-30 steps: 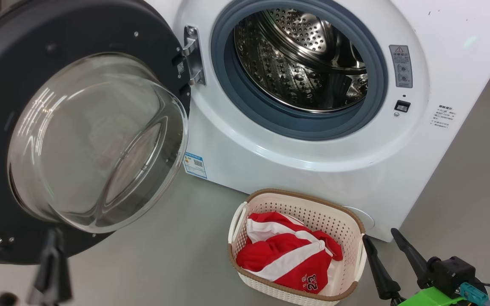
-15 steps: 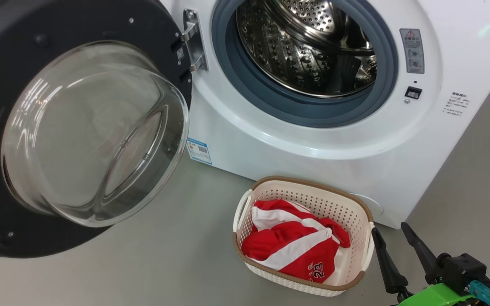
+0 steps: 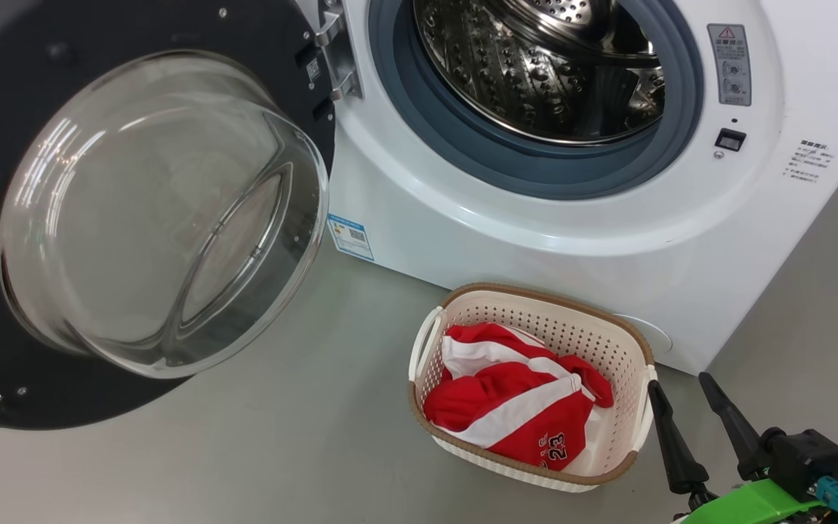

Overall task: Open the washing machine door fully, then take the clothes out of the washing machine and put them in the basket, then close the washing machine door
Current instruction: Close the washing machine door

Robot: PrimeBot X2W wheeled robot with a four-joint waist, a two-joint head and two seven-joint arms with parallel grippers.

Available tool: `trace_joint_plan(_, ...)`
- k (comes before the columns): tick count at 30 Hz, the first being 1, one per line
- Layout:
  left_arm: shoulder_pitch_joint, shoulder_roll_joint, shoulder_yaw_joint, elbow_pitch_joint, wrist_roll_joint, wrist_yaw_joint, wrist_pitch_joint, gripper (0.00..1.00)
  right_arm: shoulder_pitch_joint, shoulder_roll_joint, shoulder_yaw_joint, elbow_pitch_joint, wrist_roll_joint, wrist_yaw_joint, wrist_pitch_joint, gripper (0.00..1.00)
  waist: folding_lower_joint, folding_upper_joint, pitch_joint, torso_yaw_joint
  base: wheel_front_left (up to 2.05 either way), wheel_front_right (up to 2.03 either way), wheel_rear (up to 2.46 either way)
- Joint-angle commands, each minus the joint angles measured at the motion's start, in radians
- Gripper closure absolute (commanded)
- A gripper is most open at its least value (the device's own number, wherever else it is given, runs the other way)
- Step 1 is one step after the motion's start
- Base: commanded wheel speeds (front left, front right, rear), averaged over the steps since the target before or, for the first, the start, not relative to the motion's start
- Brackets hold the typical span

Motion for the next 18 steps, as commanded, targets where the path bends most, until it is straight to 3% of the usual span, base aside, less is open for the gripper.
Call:
trace_joint_plan(1,-0.037,0.092,0.006,0.042,-0.023,-0.006,0.072,1.00,-0.025,-0.001,0.019,-0.026,-0.015,0.006,-0.006,0.00,0.0000,0.0000,0.004,0.003,0.00,0.00,0.00)
trace_joint_plan(8,-0.112,0.138,-0.040,0.222,-0.107,-0.006,0.362,1.00,-0.032,0.005,0.020,-0.029,-0.018,0.006,-0.006,0.00,0.0000,0.0000,0.017,0.005,0.00,0.00,0.00)
trace_joint_plan(18,-0.091,0.140,-0.085,0.223,-0.204,-0.006,0.598,1.00,-0.025,0.003,0.012,-0.029,-0.015,0.006,-0.006,0.00,0.0000,0.0000,0.018,0.006,0.00,0.00,0.00)
